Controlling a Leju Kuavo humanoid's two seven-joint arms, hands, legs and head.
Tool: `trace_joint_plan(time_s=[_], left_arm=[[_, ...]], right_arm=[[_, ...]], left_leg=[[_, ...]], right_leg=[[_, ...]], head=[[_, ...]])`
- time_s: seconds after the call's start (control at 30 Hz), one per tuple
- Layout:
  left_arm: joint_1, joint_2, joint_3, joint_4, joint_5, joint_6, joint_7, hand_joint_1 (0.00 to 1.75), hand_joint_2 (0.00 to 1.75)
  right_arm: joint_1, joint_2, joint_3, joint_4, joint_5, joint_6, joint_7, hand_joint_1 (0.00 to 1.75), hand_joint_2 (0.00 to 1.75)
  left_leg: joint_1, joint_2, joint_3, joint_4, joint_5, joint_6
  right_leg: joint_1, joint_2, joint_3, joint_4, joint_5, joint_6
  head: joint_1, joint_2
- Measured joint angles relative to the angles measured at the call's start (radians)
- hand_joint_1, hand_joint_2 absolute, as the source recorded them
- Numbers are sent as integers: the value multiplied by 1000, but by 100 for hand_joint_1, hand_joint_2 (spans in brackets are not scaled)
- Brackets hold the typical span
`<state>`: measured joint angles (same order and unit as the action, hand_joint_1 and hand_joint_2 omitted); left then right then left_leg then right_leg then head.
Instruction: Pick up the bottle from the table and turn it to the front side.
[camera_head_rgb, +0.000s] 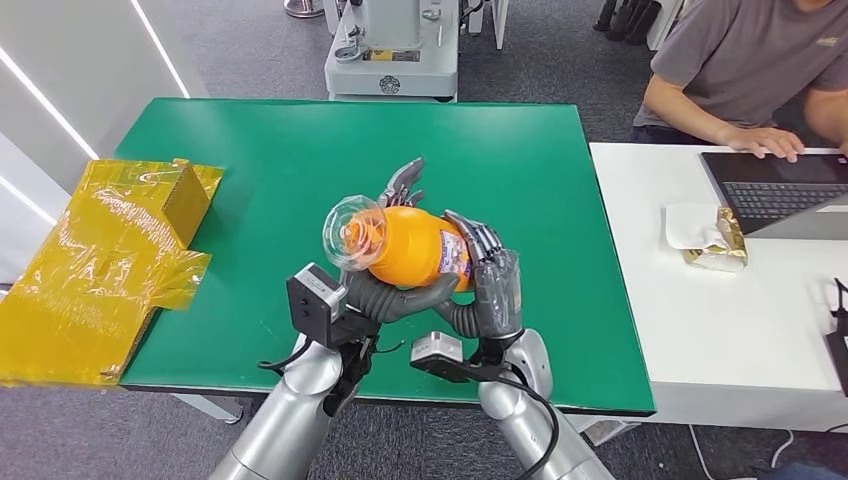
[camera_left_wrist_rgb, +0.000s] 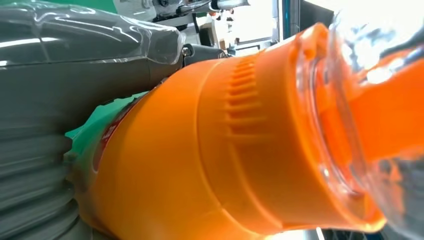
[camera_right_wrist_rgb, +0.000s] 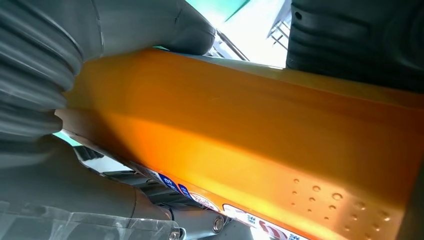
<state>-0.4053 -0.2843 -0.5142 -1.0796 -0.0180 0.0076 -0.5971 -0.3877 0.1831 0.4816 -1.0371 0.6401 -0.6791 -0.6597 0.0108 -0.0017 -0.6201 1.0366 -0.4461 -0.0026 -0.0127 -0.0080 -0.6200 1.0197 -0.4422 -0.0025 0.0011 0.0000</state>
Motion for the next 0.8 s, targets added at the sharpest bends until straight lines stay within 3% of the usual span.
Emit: trace_joint_plan(time_s=[0.2, 0.53, 0.57, 0.67, 0.7, 0.8], left_arm=[[34, 1, 6, -23, -49, 207, -40, 0, 175], [75, 1, 26, -73, -55, 305, -55, 0, 175], [77, 1, 26, -75, -55, 306, -55, 19, 175], [83, 1, 26, -80, -54, 305, -55, 147, 175], [85, 1, 26, -80, -54, 303, -55, 172, 175], [88, 1, 26, -80, -53, 288, -51, 175, 175]], right_arm=[[-7, -4, 28, 24, 49, 57, 77, 175, 175], [-7, -7, 49, 70, 96, 108, 131, 175, 175], [-7, -8, 50, 72, 99, 110, 134, 175, 175], [-6, -9, 51, 76, 108, 113, 139, 175, 175], [-6, -9, 51, 77, 109, 113, 141, 175, 175], [-6, -11, 50, 78, 109, 113, 146, 175, 175]], left_leg=[[0, 0, 0, 0, 0, 0], [0, 0, 0, 0, 0, 0], [0, 0, 0, 0, 0, 0], [0, 0, 0, 0, 0, 0], [0, 0, 0, 0, 0, 0], [0, 0, 0, 0, 0, 0]], right_leg=[[0, 0, 0, 0, 0, 0], [0, 0, 0, 0, 0, 0], [0, 0, 0, 0, 0, 0], [0, 0, 0, 0, 0, 0], [0, 0, 0, 0, 0, 0], [0, 0, 0, 0, 0, 0]], head=[[0, 0], [0, 0], [0, 0], [0, 0], [0, 0], [0, 0]])
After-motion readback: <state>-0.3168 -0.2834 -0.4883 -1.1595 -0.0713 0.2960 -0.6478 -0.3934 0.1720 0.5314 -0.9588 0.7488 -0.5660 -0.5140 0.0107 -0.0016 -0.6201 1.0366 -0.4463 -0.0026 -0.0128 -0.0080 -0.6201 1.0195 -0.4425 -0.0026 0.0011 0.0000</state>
